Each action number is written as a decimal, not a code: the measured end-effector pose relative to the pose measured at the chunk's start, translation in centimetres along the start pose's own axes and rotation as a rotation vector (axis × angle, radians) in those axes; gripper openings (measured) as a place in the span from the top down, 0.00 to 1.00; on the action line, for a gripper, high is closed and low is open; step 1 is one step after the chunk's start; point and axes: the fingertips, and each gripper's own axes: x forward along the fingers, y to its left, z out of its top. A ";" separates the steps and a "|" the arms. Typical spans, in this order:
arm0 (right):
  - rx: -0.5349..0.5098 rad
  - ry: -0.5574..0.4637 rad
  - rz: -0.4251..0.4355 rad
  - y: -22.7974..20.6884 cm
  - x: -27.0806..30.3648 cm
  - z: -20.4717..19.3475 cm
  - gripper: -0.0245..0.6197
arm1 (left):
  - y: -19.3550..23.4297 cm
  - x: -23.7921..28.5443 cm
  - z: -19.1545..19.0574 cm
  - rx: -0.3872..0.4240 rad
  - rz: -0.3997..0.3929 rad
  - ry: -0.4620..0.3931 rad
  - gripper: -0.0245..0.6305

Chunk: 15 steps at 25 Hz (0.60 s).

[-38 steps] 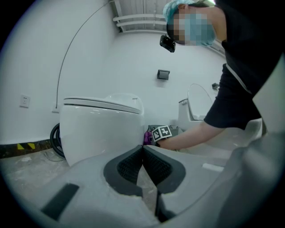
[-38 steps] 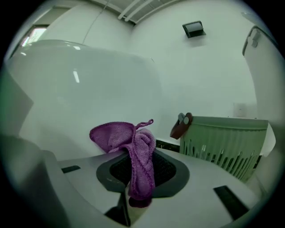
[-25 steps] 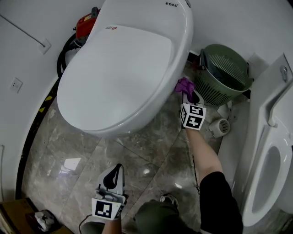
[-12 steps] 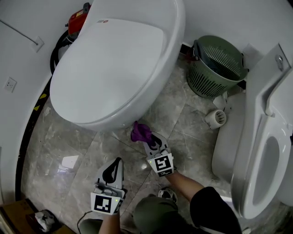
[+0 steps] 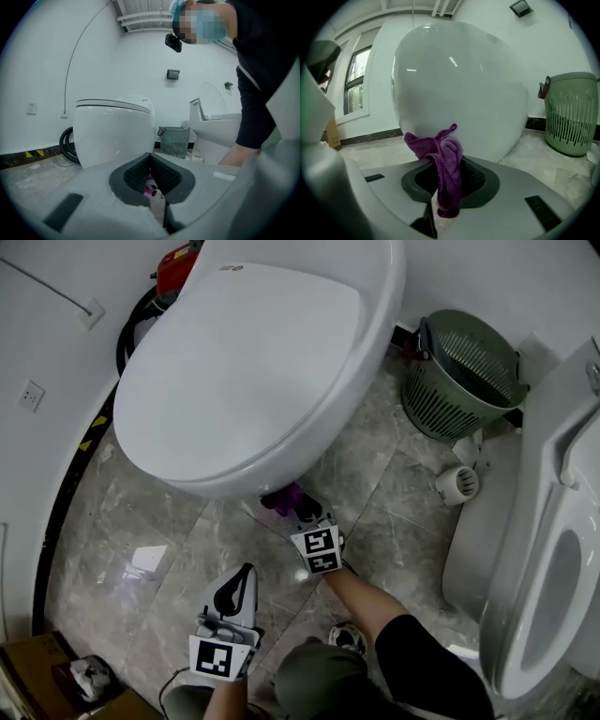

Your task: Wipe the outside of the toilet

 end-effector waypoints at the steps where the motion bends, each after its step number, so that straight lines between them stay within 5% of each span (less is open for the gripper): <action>1: 0.003 0.001 -0.009 -0.8 0.0 0.1 0.82 | -0.1 0.1 0.0 -0.002 -0.001 0.000 0.96; 8: 0.044 -0.068 -0.203 -11.8 -0.7 2.3 0.82 | -1.3 2.0 0.1 -0.011 -0.031 -0.008 0.96; 15: -0.044 -0.042 -0.417 -24.8 1.5 7.4 0.82 | -2.5 3.0 -0.8 -0.012 -0.060 0.020 0.96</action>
